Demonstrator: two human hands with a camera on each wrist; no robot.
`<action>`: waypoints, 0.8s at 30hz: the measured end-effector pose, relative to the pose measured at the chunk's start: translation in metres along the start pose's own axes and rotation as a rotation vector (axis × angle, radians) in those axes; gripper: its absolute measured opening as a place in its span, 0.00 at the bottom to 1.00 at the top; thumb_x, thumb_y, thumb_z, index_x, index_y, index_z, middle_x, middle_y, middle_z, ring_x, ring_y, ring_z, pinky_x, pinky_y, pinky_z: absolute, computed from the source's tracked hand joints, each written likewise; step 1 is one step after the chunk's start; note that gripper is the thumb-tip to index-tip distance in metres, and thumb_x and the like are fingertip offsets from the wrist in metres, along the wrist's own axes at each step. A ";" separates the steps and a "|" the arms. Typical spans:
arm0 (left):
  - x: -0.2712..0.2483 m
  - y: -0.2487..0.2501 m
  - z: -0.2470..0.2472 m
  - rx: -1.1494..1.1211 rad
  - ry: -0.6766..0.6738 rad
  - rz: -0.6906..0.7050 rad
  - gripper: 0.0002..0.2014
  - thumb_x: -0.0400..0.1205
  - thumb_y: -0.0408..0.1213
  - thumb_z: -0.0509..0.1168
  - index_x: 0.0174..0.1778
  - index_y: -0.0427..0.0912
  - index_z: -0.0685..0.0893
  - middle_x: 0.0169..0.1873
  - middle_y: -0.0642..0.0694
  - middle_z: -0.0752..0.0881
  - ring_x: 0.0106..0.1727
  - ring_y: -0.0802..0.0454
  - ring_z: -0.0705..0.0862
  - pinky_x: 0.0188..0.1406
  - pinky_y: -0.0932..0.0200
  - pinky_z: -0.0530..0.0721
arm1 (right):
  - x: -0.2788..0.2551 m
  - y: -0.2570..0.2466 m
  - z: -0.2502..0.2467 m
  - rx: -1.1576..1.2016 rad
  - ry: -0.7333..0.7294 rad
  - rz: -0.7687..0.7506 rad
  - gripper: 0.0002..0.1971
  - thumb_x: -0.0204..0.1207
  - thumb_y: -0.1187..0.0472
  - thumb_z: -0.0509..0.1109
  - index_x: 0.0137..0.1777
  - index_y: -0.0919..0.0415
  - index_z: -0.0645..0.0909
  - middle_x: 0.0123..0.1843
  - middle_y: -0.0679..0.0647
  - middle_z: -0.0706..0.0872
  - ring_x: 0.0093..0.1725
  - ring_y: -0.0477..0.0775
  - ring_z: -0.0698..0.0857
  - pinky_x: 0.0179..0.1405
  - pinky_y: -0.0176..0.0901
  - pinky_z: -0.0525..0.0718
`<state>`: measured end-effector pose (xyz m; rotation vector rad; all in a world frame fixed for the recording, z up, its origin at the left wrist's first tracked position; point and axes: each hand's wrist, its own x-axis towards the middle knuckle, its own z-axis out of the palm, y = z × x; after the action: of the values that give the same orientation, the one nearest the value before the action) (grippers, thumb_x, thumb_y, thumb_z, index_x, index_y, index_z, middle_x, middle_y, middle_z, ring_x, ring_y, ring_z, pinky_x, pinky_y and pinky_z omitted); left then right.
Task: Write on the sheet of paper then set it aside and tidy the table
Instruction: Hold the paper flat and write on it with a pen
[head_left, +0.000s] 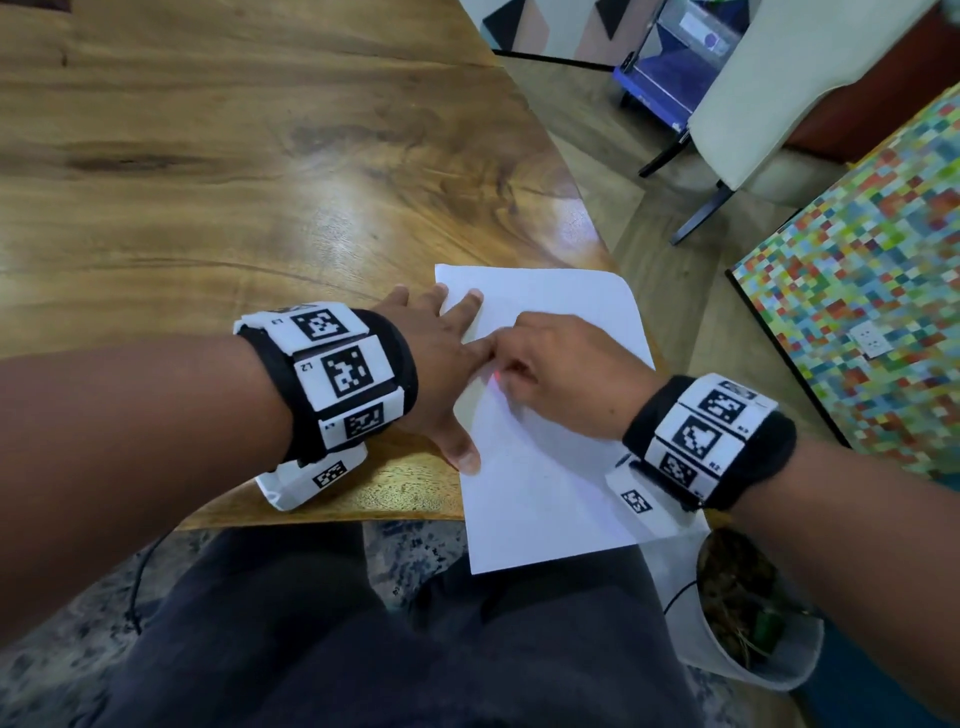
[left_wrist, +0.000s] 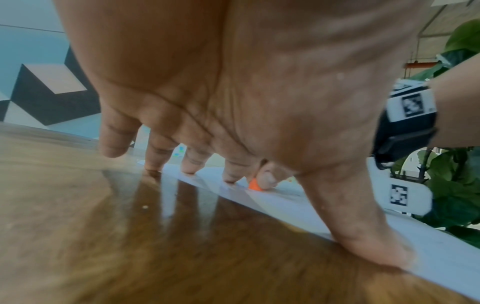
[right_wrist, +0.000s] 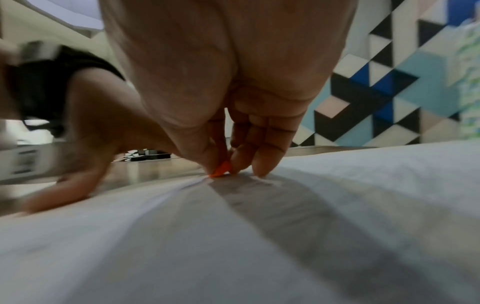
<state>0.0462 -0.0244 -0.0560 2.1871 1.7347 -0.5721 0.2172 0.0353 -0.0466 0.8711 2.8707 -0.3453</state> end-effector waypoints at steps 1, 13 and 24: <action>0.000 0.001 0.000 0.008 0.000 -0.004 0.68 0.61 0.83 0.66 0.89 0.59 0.36 0.89 0.38 0.34 0.89 0.30 0.41 0.86 0.29 0.48 | 0.004 0.008 -0.003 -0.016 0.028 0.059 0.05 0.77 0.57 0.64 0.45 0.55 0.81 0.44 0.52 0.82 0.46 0.58 0.82 0.47 0.56 0.82; 0.004 0.008 -0.008 0.009 -0.046 -0.015 0.70 0.62 0.79 0.72 0.88 0.59 0.34 0.87 0.32 0.34 0.87 0.25 0.41 0.86 0.31 0.52 | -0.013 0.002 0.000 -0.021 0.000 -0.120 0.04 0.76 0.61 0.67 0.41 0.59 0.81 0.44 0.53 0.82 0.41 0.56 0.82 0.37 0.49 0.79; 0.004 0.009 -0.008 0.044 -0.048 -0.027 0.70 0.62 0.80 0.70 0.88 0.59 0.32 0.88 0.33 0.34 0.88 0.25 0.42 0.86 0.31 0.52 | -0.032 -0.005 0.005 -0.017 0.020 -0.160 0.09 0.76 0.57 0.62 0.36 0.57 0.77 0.38 0.46 0.74 0.36 0.55 0.78 0.32 0.53 0.80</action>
<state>0.0572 -0.0193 -0.0509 2.1643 1.7450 -0.6706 0.2416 0.0126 -0.0450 0.6473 2.9647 -0.3290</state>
